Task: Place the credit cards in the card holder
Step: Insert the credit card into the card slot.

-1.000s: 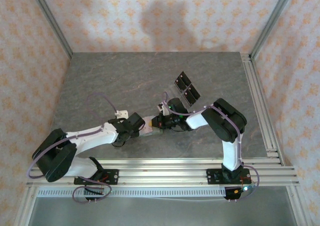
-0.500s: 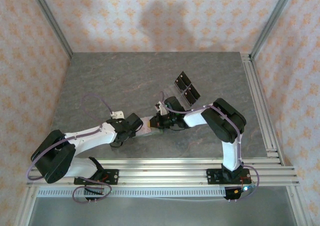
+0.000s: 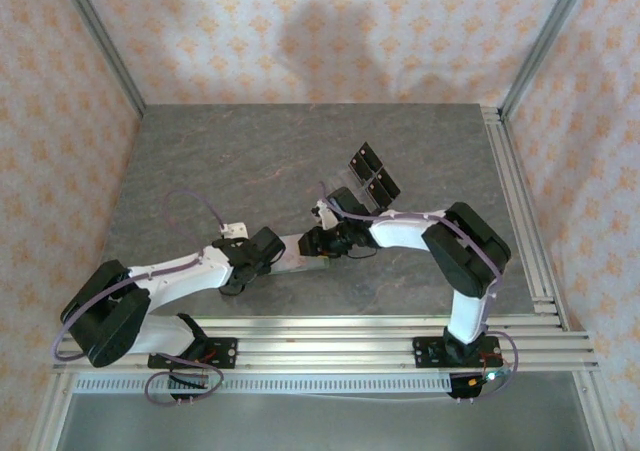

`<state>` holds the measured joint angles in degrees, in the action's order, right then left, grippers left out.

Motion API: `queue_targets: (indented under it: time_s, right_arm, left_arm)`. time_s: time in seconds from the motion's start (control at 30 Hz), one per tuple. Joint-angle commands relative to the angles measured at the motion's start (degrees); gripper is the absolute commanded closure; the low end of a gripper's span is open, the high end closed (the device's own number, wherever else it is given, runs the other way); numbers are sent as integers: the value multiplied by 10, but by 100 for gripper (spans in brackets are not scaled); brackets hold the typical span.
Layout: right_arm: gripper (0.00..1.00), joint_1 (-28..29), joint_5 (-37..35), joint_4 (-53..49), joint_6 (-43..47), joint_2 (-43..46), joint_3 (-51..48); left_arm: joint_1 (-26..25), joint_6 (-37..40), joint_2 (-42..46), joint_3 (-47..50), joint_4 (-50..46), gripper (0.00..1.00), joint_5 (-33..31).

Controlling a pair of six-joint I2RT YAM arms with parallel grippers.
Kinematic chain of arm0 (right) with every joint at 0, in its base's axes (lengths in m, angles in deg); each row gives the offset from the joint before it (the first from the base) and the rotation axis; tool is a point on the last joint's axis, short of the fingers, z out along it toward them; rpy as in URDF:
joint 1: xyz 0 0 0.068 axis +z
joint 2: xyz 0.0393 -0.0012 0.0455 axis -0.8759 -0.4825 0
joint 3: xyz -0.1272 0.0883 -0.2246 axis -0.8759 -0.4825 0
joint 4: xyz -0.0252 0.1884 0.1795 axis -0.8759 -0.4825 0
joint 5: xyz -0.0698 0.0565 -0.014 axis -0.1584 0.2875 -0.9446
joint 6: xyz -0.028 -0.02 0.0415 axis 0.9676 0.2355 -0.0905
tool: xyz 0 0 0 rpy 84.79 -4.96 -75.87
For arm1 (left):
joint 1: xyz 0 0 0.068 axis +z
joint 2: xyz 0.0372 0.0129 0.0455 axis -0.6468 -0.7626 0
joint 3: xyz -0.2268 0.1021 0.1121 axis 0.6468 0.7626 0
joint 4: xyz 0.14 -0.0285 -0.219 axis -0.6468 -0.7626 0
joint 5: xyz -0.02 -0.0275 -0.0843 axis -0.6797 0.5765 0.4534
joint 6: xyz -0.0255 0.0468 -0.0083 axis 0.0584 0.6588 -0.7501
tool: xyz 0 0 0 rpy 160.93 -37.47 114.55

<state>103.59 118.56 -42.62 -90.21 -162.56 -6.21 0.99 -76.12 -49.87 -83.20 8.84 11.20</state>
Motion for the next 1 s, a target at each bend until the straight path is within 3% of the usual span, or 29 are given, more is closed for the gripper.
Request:
queue_targets:
  time_s: [0.0, 0.07, 0.2, 0.47, 0.97]
  right_arm:
    - [64, 0, -54, -109, 43, 21, 42]
    - [76, 0, -73, -144, 58, 12, 65]
    - [88, 0, -97, -180, 70, -10, 94]
    - [94, 11, -103, -202, 78, -57, 136]
    - [96, 46, -109, -227, 79, -100, 184]
  left_arm:
    - [7, -1, 17, 2, -14, 1, -24]
    - [8, 1, 19, 5, -14, 1, -24]
    - [12, 2, 12, 11, -12, 1, -20]
    - [14, 5, -9, 20, 1, 1, -9]
    - [14, 12, -33, 29, 35, 2, 12]
